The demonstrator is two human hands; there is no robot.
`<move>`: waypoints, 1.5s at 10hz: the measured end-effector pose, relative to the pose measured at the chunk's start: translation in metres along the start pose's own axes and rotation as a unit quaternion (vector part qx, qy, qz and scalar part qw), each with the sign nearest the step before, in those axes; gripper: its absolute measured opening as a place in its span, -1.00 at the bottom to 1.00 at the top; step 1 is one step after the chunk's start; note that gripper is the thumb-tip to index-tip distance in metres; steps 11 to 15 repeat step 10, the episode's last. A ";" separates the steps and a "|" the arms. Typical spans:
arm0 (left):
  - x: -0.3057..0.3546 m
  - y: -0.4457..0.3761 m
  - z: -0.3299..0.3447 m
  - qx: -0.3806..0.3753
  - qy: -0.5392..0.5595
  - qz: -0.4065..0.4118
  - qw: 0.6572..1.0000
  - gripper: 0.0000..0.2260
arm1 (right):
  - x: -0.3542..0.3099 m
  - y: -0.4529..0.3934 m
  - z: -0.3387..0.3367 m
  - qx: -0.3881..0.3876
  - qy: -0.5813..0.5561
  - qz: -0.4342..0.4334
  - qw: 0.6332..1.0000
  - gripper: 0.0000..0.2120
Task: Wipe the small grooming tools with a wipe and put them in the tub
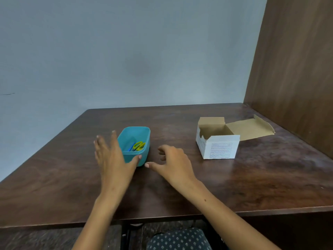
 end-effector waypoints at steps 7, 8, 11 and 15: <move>-0.009 0.005 0.013 -0.007 0.070 0.030 0.997 -0.39 | -0.012 -0.011 0.029 0.031 -0.063 -0.013 0.997 -0.70; -0.002 0.014 0.003 0.004 0.010 0.027 1.000 -0.32 | -0.012 -0.001 0.012 0.051 0.004 -0.036 0.998 -0.71; 0.045 0.028 -0.010 0.079 0.010 0.128 0.989 -0.49 | -0.002 0.022 -0.030 0.255 0.113 -0.117 0.953 -0.60; 0.045 0.028 -0.010 0.079 0.010 0.128 0.989 -0.49 | -0.002 0.022 -0.030 0.255 0.113 -0.117 0.953 -0.60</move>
Point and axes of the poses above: each hand's wrist, its own y-axis away from the middle knuckle, its own z-axis out of the palm, x = y × z, the point moved 8 cm from there along -y, towards the middle knuckle, and after that the axes turned 4 degrees about z, right-handed, at the moved point
